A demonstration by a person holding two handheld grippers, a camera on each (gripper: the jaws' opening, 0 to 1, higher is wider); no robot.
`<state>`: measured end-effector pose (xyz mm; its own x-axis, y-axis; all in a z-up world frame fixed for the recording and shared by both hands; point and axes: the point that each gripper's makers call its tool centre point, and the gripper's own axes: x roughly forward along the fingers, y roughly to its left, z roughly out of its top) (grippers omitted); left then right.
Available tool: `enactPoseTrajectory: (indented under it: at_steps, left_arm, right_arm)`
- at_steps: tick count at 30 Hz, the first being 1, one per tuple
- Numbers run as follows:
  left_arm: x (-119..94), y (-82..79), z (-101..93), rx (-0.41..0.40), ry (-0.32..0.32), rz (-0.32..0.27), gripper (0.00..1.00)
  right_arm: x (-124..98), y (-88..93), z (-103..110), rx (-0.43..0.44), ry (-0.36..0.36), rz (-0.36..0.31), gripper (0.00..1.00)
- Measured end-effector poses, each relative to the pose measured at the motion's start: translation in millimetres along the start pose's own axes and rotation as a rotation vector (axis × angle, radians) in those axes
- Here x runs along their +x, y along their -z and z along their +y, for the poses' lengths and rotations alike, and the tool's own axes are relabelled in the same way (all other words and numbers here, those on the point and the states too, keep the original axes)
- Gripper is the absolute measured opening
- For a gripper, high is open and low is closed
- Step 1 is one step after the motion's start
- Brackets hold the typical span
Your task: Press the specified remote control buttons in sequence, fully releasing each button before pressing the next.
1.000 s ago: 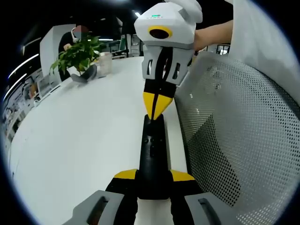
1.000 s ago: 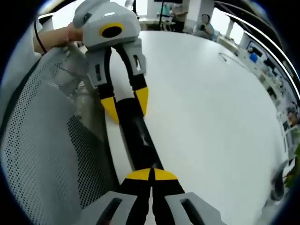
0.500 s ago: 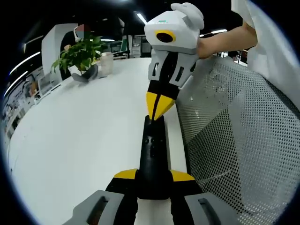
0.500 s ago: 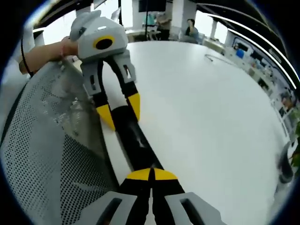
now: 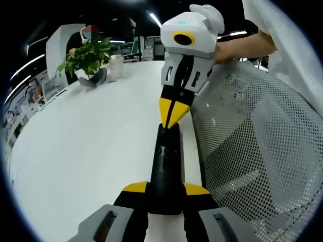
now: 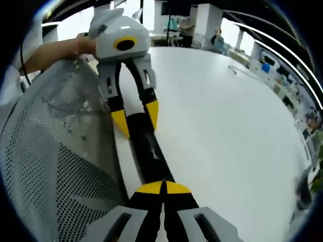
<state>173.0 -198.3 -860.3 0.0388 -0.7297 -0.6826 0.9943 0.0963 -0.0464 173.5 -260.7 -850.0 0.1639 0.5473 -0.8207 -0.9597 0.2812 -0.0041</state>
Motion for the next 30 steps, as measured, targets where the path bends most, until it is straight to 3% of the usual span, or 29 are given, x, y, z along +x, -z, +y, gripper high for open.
enactPoseTrajectory:
  at_steps: [3, 4, 5, 7, 10, 20, 30]
  left_arm:
    - [0, -0.4, 0.3, -0.017, 0.002, -0.015, 0.24]
    - [-1, -0.6, 0.1, -0.017, 0.003, -0.015, 0.24]
    - [-1, -0.7, 0.0, -0.015, 0.004, -0.014, 0.24]
    - [-1, -0.8, -0.5, 0.003, 0.01, -0.011, 0.24]
    - [-1, -1.0, -1.1, 0.012, 0.017, -0.016, 0.24]
    - [0, 0.2, -1.0, 0.039, 0.021, -0.018, 0.24]
    - [-3, 2.4, -3.2, 0.032, 0.05, -0.011, 0.25]
  right_arm:
    - [2, -4.6, 3, -0.008, -0.009, -0.006, 0.0]
    - [4, 2.0, 2, -0.037, -0.005, 0.042, 0.0]
    - [4, -3.7, 3, -0.052, -0.007, 0.016, 0.0]
    - [4, -2.7, 2, -0.049, -0.002, 0.039, 0.0]
    - [5, -1.6, 0, -0.121, 0.018, 0.089, 0.0]
    - [11, -3.0, -7, -0.174, 0.084, 0.241, 0.0]
    - [9, -2.0, -2, -0.148, 0.062, 0.221, 0.0]
